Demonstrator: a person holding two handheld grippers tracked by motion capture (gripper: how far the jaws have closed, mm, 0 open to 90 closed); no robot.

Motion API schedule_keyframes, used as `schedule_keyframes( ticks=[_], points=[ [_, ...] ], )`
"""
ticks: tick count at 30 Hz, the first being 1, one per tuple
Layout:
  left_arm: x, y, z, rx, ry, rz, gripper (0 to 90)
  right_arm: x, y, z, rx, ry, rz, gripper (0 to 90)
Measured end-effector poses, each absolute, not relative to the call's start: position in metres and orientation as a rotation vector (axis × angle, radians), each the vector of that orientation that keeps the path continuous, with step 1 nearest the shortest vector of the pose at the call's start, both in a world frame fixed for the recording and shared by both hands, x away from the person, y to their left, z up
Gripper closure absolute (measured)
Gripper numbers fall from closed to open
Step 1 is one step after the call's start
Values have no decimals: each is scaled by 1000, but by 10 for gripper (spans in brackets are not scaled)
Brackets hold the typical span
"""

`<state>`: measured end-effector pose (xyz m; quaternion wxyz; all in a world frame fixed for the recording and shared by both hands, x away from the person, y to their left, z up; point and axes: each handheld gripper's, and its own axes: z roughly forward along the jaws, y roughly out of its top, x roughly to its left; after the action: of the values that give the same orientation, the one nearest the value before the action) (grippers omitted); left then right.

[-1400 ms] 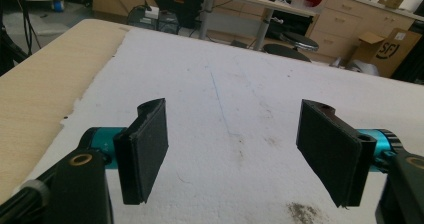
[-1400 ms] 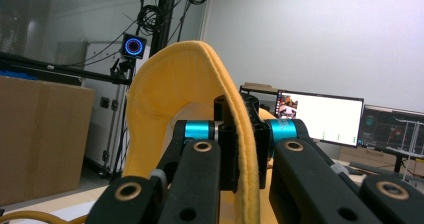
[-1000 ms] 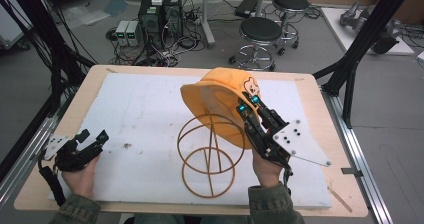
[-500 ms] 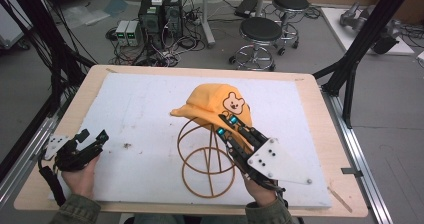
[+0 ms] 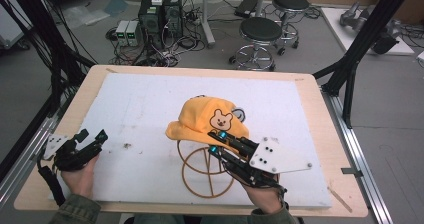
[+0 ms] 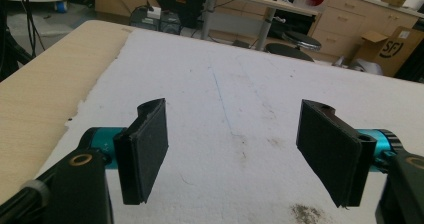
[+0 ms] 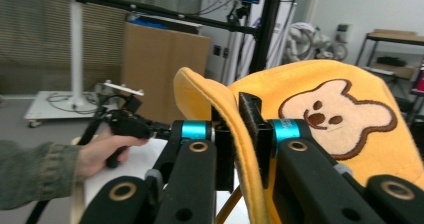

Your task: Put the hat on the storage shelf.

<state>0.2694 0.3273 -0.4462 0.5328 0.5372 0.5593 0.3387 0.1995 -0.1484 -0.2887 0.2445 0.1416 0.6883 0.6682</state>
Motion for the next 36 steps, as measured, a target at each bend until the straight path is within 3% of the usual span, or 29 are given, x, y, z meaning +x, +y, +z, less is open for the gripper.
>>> schedule_keyframes(
  ticks=[36],
  points=[
    [270,326,-447,1297,1332,801,289,193,-156,-304,181,2108,1814,845]
  ],
)
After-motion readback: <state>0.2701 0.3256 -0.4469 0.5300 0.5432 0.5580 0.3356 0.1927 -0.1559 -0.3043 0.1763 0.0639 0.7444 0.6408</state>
